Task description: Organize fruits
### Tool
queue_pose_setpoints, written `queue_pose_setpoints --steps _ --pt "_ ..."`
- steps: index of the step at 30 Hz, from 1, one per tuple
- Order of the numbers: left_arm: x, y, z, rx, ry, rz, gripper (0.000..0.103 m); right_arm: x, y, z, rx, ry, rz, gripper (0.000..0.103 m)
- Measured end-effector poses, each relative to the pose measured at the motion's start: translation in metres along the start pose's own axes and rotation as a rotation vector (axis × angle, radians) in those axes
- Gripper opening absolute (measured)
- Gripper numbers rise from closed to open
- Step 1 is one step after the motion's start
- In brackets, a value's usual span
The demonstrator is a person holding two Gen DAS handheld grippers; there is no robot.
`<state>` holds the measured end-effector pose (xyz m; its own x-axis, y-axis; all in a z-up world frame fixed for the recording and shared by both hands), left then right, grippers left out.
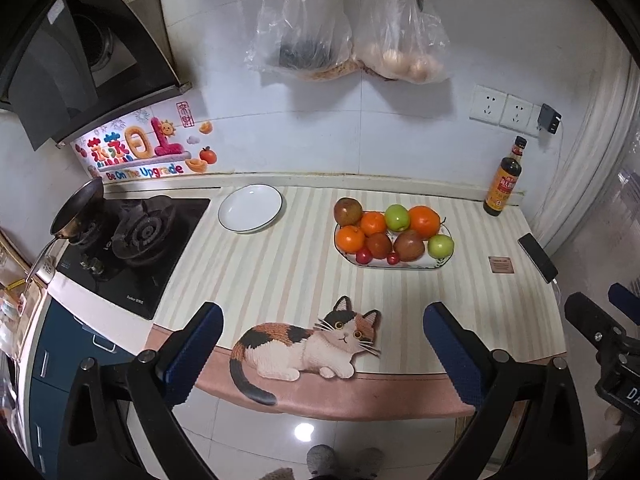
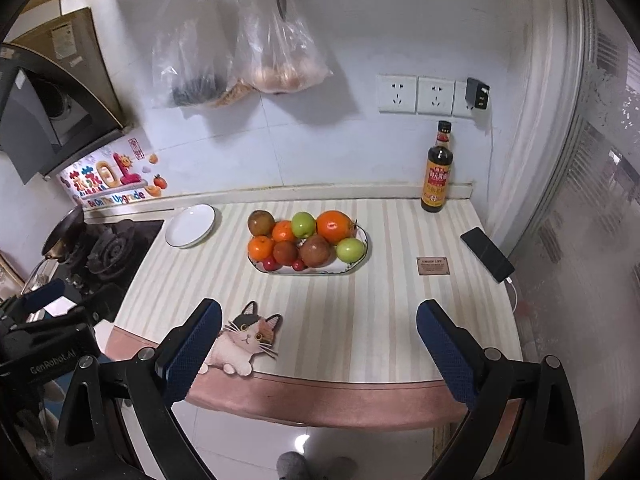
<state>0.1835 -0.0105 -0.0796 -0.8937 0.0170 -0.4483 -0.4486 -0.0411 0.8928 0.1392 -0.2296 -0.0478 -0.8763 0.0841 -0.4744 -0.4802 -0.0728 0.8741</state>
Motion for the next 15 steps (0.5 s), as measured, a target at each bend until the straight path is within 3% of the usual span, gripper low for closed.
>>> queue_pose_setpoints --steps 15 --pt "-0.004 -0.022 0.003 0.012 0.003 0.061 0.103 -0.008 -0.034 0.001 -0.003 -0.005 0.064 0.1"
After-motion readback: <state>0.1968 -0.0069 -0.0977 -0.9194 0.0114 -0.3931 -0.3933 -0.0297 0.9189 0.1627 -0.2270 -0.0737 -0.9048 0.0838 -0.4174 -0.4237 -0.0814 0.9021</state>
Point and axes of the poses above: each gripper's, at about its wrist camera, not at the fingertips, and y roughly against the way its jaws point, z to its left, x to its underside, the point moved 1 cm from there along -y, roughly the way its jaws point, and after that the axes turned 11 degrees about z, right-handed, at the moved point
